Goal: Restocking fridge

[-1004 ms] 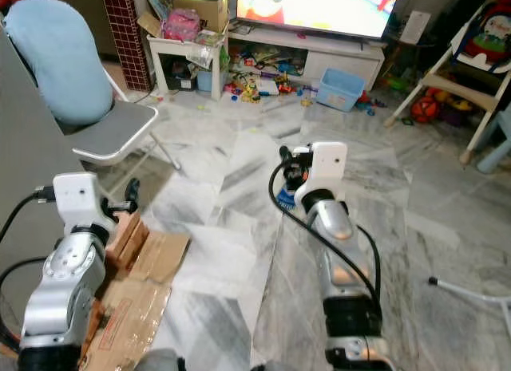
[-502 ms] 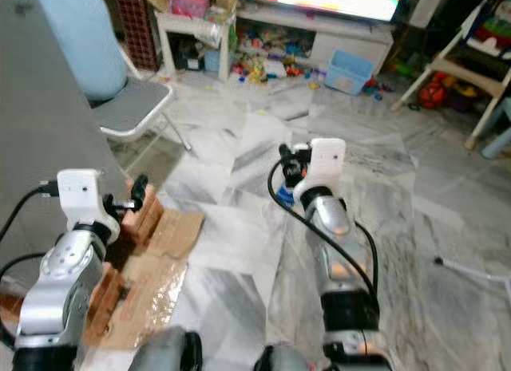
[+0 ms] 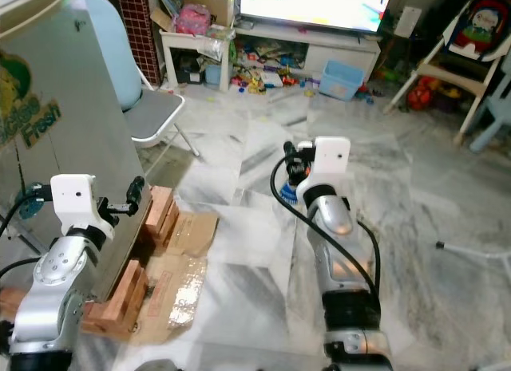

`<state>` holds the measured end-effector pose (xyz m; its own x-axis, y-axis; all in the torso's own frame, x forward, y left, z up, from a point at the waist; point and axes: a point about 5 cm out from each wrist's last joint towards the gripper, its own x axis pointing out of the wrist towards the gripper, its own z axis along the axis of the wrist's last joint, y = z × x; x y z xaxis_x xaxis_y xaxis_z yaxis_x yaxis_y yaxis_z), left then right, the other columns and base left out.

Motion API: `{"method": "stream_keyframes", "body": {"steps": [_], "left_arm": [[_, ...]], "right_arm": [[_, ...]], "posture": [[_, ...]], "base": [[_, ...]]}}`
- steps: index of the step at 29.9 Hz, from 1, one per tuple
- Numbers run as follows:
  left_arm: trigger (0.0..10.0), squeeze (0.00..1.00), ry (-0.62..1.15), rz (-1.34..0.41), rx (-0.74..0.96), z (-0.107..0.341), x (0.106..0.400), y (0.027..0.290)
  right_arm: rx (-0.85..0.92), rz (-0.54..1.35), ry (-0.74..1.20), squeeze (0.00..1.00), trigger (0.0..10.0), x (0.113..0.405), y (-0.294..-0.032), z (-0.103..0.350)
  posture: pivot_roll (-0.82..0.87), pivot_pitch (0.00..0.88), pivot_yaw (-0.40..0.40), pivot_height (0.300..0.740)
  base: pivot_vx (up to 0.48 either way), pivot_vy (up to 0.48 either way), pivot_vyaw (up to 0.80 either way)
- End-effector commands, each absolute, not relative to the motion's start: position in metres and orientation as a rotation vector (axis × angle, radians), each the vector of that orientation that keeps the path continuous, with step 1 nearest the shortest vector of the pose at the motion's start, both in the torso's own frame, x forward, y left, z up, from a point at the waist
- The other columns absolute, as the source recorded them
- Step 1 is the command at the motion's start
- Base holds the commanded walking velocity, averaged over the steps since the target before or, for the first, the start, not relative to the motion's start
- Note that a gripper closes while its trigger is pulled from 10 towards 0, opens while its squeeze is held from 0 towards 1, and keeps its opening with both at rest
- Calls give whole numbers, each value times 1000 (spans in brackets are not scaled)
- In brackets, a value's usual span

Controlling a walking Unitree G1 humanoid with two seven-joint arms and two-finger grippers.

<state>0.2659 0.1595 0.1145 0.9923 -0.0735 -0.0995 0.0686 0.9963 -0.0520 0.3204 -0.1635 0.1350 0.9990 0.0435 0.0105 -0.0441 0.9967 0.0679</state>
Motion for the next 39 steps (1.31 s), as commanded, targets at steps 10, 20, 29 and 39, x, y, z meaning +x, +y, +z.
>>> {"method": "stream_keyframes", "body": {"steps": [10, 20, 29, 39], "left_arm": [[10000, 0, 143, -103, -78, 111, 260, 159], [10000, 0, 132, -217, -55, 109, 249, 148], [10000, 0, 122, -187, -47, 110, 241, 158], [10000, 0, 134, 107, -49, 99, 241, 204]], "right_arm": [[50, 43, -37, 0, 10000, 321, -160, 142], [35, 22, -12, 0, 10000, 319, -163, 136], [-12, -25, 20, 0, 10000, 313, -174, 130], [-45, -88, 127, 0, 10000, 281, -197, 111]], "posture": [[86, 0, -71, 740], [88, 0, -75, 740], [92, 17, -81, 740], [75, 36, -88, 740]], "base": [[0, 468, 0], [-51, 82, 0], [0, 98, 0], [0, 0, 0]]}}
